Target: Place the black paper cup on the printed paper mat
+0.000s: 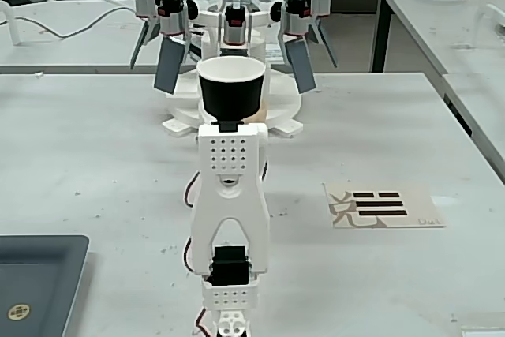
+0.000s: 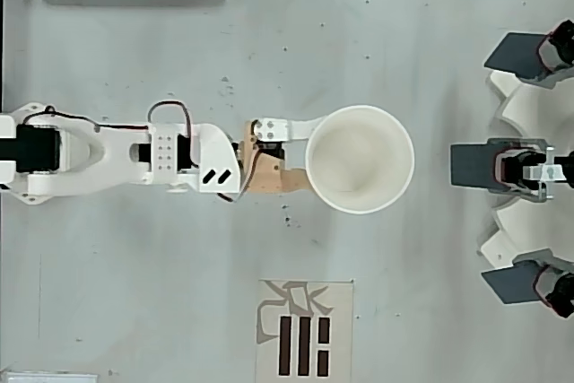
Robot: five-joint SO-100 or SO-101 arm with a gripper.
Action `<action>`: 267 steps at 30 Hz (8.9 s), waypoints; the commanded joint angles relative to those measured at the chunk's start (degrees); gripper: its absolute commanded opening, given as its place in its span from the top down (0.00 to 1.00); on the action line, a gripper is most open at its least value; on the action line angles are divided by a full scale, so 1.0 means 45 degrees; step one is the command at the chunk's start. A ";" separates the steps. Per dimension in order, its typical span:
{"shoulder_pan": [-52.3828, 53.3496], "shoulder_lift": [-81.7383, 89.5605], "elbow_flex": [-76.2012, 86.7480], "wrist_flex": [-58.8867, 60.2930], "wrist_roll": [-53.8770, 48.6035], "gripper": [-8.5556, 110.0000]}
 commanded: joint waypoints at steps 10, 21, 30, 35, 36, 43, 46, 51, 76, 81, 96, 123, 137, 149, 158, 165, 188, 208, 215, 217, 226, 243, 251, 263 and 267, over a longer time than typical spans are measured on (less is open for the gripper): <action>0.0195 0.3164 0.2266 -0.0352 0.0117 0.85; 0.0254 0.5820 0.5645 -0.0820 -0.0039 0.86; 0.0801 0.6738 0.7246 -0.1895 -0.0156 0.86; 0.1328 0.7090 0.8242 -0.2324 -0.0039 0.87; 0.1367 0.7207 0.8457 -0.2324 -0.0039 0.87; 0.1484 0.8027 0.9570 -0.2344 -0.0137 0.87; 0.1934 0.8027 0.9570 -0.2363 -0.0137 0.87; 0.2930 0.8008 0.9570 -0.2480 -0.0137 0.87; 0.6328 0.4902 0.6855 -0.2969 0.0098 0.88; 0.6992 0.3574 0.5488 -0.2969 0.0156 0.88; 0.7754 -0.0352 0.1270 -0.2754 0.0352 0.88; 0.8164 -0.6094 -0.4844 -0.2187 0.0352 0.88; 0.8164 -0.7637 -0.5801 -0.2363 0.0469 0.89; 0.8164 -0.8047 -0.5859 -0.2656 0.0488 0.85; 0.8398 -0.7988 -0.5859 -0.2910 0.0488 0.71; 0.8926 -0.7246 -0.5215 -0.2910 0.0410 0.61; 0.9258 -0.1328 0.1777 -0.4277 0.0352 0.60; 0.7070 0.5352 0.7812 -0.4277 0.0488 0.70; 0.5059 0.7285 0.8730 -0.4102 0.0508 0.76; 0.4492 0.7773 0.8828 -0.3926 0.0527 0.77; 0.1992 0.8711 0.8652 -0.2754 0.0527 0.80; 0.0059 0.5312 0.3672 -0.0059 -0.0234 0.80; -0.0195 0.3477 0.1113 0.0762 -0.0254 0.81; -0.0234 0.0918 -0.2324 0.1699 -0.0352 0.83; -0.0234 0.0137 -0.3184 0.1973 -0.0371 0.84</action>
